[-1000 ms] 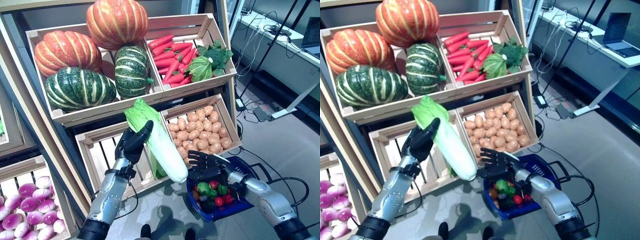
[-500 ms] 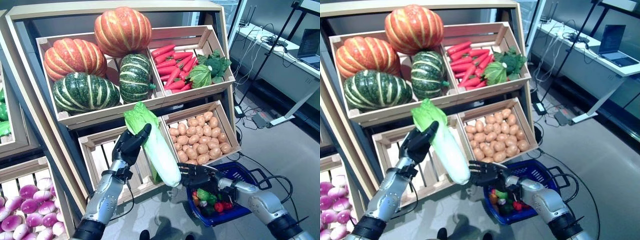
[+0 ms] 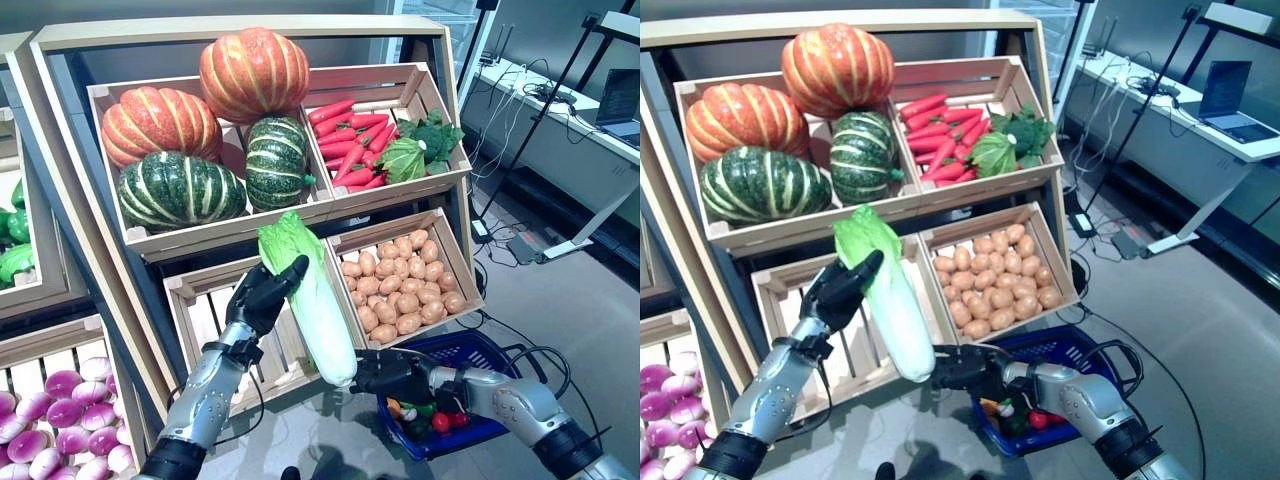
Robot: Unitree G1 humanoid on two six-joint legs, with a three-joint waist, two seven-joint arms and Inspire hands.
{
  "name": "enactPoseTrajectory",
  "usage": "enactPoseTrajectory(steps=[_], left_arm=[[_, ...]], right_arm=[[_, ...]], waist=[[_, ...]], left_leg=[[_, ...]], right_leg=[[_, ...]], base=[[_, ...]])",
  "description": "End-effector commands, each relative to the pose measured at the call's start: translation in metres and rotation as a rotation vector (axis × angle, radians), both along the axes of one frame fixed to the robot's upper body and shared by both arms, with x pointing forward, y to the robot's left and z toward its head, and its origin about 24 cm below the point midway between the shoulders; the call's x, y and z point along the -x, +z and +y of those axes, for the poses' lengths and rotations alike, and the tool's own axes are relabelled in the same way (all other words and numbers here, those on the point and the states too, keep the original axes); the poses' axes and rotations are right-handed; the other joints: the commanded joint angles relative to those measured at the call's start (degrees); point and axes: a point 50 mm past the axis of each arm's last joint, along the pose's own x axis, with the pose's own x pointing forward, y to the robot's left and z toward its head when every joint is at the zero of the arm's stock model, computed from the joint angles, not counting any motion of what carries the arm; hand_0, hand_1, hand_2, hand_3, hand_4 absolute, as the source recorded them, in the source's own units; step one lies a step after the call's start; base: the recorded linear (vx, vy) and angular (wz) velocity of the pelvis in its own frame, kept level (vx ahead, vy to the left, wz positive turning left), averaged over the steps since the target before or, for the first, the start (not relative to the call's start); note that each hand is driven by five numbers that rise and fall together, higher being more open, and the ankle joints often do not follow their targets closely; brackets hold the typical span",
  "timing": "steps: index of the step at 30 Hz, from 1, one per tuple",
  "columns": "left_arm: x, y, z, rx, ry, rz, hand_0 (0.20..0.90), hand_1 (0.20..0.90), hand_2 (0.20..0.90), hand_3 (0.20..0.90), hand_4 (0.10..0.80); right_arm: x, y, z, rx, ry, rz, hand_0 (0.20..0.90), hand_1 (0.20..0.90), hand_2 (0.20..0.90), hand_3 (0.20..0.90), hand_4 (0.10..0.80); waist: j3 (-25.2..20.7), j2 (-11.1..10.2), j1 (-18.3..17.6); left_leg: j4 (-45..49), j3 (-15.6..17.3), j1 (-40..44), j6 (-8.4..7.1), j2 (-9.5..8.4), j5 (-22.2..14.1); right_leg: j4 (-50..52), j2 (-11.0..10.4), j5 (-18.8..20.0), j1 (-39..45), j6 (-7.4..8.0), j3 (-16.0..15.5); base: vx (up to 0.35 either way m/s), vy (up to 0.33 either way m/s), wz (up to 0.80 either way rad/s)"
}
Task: Put vegetables into the basket
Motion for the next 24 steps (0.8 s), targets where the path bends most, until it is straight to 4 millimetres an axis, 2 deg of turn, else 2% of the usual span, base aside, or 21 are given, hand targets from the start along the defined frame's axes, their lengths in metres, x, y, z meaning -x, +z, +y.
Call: enactPoseTrajectory(steps=[1, 8, 16, 24], left_arm=[[-0.018, 0.028, -0.049, 0.01, -0.261, -0.158, 0.3, 0.3, 0.3, 0.3, 0.4], [-0.016, 0.02, -0.05, -0.038, -0.326, -0.144, 0.3, 0.3, 0.3, 0.3, 0.4], [-0.015, 0.015, -0.035, -0.067, -0.291, -0.127, 0.3, 0.3, 0.3, 0.3, 0.4], [-0.017, 0.014, -0.037, -0.011, -0.259, -0.144, 0.3, 0.3, 0.3, 0.3, 0.4]], right_arm=[[-0.024, 0.081, 0.065, -0.443, 0.243, -0.231, 0.9, 0.9, 0.9, 0.9, 0.8], [-0.027, 0.089, 0.063, -0.454, 0.24, -0.256, 0.9, 0.9, 0.9, 0.9, 0.8], [-0.026, 0.094, 0.05, -0.447, 0.218, -0.279, 0.9, 0.9, 0.9, 0.9, 0.8], [-0.03, 0.104, 0.057, -0.53, 0.17, -0.286, 0.9, 0.9, 0.9, 0.9, 0.8]], waist=[[-3.2, -1.1, 0.2], [-3.5, -0.9, -0.2], [-3.4, -0.8, -0.6], [-3.3, -0.9, -0.7]], left_leg=[[0.1, -1.4, 0.9, -2.3, 0.13, -4.8], [0.1, -1.1, 0.9, -2.32, 0.27, -4.9], [0.1, -0.8, 0.9, -2.41, 0.56, -4.7], [0.1, -0.6, 0.7, -2.44, 0.8, -4.7]], right_leg=[[0.1, -3.9, 1.6, 0.5, 3.17, -0.3], [0.1, -3.8, 1.4, 0.4, 3.27, 0.2], [0.1, -3.7, 1.5, 0.2, 3.39, 0.4], [0.1, -3.7, 1.6, -0.1, 3.35, 0.5]], base=[[0.0, 0.0, 0.0], [0.0, 0.0, 0.0], [0.0, 0.0, 0.0], [-0.005, -0.001, -0.02]])
